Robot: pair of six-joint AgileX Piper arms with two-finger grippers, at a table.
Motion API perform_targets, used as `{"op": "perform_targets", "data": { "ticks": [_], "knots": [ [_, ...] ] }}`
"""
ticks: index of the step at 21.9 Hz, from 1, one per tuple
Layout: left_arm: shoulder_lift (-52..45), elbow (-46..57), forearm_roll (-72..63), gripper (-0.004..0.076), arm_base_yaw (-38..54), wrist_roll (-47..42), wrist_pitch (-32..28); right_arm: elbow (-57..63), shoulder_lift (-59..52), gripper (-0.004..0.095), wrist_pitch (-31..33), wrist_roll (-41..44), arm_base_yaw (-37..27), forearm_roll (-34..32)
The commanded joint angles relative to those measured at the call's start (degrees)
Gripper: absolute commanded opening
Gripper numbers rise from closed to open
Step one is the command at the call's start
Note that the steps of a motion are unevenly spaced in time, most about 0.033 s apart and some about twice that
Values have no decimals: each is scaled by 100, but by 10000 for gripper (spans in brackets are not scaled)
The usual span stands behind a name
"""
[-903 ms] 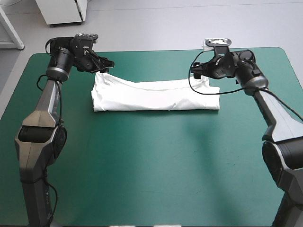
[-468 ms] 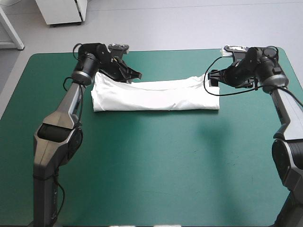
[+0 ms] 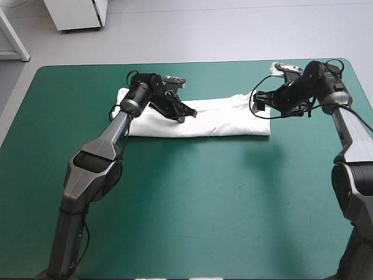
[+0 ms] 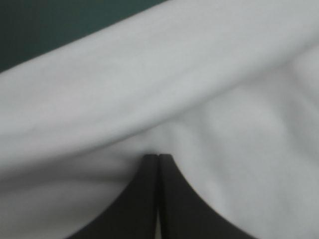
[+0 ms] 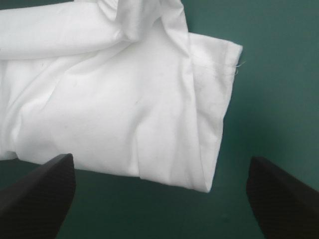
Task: Fold the cloth
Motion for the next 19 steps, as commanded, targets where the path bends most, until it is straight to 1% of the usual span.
{"op": "perform_targets", "data": {
  "ticks": [1, 6, 12, 13, 15, 18, 19],
  "knots": [
    [-228, -98, -171, -9, -86, -36, -48, -124, -52, 853, -264, -101, -52, 231],
    [-228, -98, -171, -9, -86, -36, -48, -124, 348, 853, -450, -101, -52, 278],
    [-228, -98, -171, -9, -86, -36, -11, -124, 800, 841, -527, -328, -52, 991],
    [-228, -98, -159, -9, -86, -36, -11, -124, 812, 785, -540, -339, -42, 1120],
    [-228, -98, -159, -9, -86, -36, -59, -124, 812, 609, -607, -377, -29, 1290],
    [-228, -98, -159, -9, -86, -53, -69, -124, 812, 163, -752, -621, 20, 1521],
    [-228, -98, -169, -9, -86, -53, -69, -124, 812, 51, -805, -621, 20, 1564]
  ]
}}
